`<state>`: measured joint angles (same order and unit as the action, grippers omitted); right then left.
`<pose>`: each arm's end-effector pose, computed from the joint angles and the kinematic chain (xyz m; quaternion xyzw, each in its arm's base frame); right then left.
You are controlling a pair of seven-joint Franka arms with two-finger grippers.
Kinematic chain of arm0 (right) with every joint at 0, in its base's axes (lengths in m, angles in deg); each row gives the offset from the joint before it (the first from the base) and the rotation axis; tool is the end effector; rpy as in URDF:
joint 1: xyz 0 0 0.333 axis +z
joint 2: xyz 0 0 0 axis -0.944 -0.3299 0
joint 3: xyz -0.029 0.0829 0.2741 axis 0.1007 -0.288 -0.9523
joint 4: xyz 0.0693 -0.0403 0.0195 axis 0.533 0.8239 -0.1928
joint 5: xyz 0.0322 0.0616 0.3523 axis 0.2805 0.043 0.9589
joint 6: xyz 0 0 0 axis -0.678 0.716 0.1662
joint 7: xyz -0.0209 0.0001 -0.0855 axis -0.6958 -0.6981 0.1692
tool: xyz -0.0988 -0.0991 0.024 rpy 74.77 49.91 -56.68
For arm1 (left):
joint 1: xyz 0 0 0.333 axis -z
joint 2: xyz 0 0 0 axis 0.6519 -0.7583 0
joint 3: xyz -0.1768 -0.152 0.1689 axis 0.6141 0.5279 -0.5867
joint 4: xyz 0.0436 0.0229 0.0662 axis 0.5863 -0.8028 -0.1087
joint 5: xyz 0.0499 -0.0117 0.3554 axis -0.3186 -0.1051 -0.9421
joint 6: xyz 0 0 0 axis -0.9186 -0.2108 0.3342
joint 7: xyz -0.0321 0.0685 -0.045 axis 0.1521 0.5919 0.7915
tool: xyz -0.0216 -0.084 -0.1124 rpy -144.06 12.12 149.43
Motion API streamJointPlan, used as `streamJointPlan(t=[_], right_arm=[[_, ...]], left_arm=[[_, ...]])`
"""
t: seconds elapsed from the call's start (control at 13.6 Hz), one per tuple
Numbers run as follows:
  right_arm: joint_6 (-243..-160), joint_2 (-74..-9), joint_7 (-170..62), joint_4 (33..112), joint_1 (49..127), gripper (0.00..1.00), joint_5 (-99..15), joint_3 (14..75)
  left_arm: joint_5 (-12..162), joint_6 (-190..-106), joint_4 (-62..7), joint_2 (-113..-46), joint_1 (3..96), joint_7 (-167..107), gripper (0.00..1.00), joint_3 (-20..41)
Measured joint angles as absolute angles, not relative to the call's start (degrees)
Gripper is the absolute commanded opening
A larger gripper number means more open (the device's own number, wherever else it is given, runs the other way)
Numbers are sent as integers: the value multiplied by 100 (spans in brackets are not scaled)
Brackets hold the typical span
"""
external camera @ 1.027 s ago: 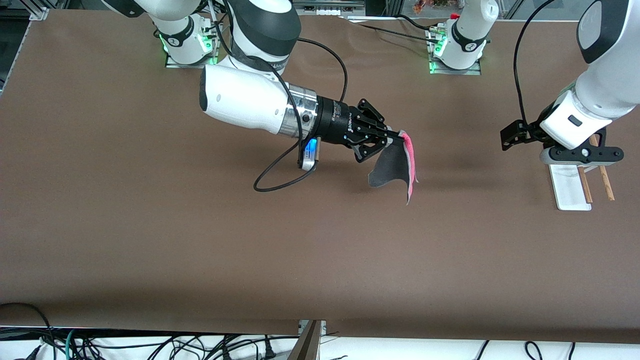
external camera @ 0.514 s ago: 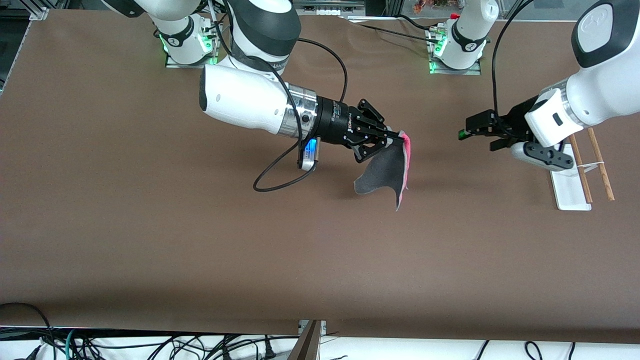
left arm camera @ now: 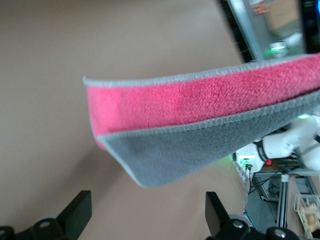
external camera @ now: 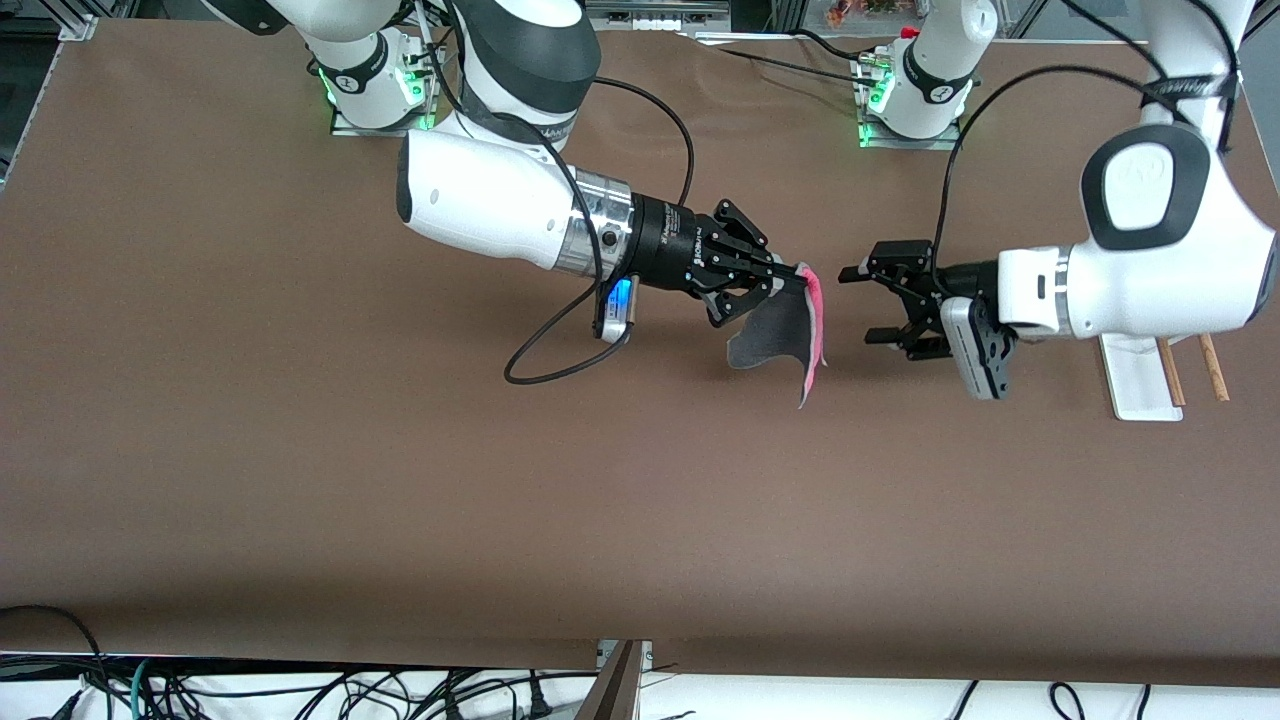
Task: Pass towel and hang on rack
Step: 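Reach the left gripper toward the towel held by the right gripper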
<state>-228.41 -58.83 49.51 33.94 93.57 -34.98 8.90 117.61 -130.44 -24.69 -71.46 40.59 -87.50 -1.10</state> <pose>0.5578 0.5174 0.5124 -0.6071 0.5613 0.3456 0.4437 0.5705 -0.1590 0.4008 0.8375 -0.3131 0.0522 0.4448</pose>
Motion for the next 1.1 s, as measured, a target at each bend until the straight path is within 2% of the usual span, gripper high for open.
streamJointPlan(t=[0.22,0.51,0.95,1.1], right_arm=[[-22841,-5884,4951,3393,9320,0,-3498,890],[-22840,-5884,4951,3393,9319,0,-3498,890],[-22840,-5884,4951,3393,9319,0,-3498,890],[-22840,-5884,4951,3393,9319,0,-3498,890]], left_arm=[[12776,-13047,-2467,-7801,3889,-10835,100,-149],[13759,-13007,-2483,-8346,3833,-12108,100,-144],[14509,-12351,-2809,-8448,3840,-12335,92,-98],[14524,-12264,-2843,-8448,3829,-12369,87,-98]])
